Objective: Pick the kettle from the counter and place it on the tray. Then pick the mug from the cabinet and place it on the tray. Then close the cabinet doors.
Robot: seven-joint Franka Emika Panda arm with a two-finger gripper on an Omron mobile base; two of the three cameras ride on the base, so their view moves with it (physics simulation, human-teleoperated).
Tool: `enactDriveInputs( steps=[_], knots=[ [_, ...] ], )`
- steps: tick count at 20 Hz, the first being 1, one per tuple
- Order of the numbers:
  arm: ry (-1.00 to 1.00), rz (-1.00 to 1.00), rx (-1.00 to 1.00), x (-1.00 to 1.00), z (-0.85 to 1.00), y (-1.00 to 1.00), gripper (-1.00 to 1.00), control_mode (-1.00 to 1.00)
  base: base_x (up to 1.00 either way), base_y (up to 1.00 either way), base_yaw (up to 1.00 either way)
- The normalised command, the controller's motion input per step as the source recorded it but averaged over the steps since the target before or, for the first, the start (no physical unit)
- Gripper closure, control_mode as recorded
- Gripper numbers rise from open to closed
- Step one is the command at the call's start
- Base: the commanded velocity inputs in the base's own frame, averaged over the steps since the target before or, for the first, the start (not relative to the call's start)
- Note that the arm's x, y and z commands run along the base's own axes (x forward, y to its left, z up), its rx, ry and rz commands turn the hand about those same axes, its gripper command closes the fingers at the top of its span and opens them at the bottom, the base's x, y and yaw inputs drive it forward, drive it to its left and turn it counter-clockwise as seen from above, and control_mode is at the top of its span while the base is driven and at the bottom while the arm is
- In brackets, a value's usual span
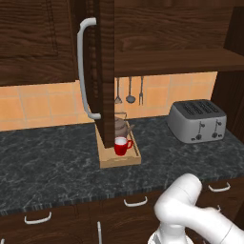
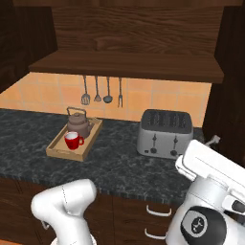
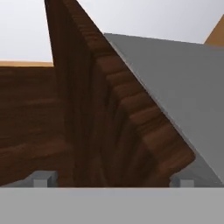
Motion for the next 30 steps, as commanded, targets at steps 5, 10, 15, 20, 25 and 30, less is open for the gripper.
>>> enactDriveInputs(
  steps=[5,10,15,20,25,30],
  knots=[
    [-0.23,0.01,-0.76,-0.66,0.41,-0.09,-1.00,-1.00,0.00,0.00,0.00],
    [-0.31,0.06,-0.77,-0.60,0.31,0.00,-1.00,-1.00,0.00,0.00,0.00],
    [-0.33,0.14,-0.75,-0.72,0.25,-0.01,-1.00,-1.00,0.00,0.00,0.00],
    [-0.43,0.22,-0.84,-0.79,0.29,0.04,-1.00,-1.00,0.00,0.00,0.00],
    [-0.22,0.14,-0.76,-0.78,-0.25,0.05,-1.00,-1.00,0.00,0.00,0.00],
    [-0.08,0.09,-0.52,-0.96,-0.35,-0.38,-1.00,-1.00,0.00,0.00,0.00]
  ],
)
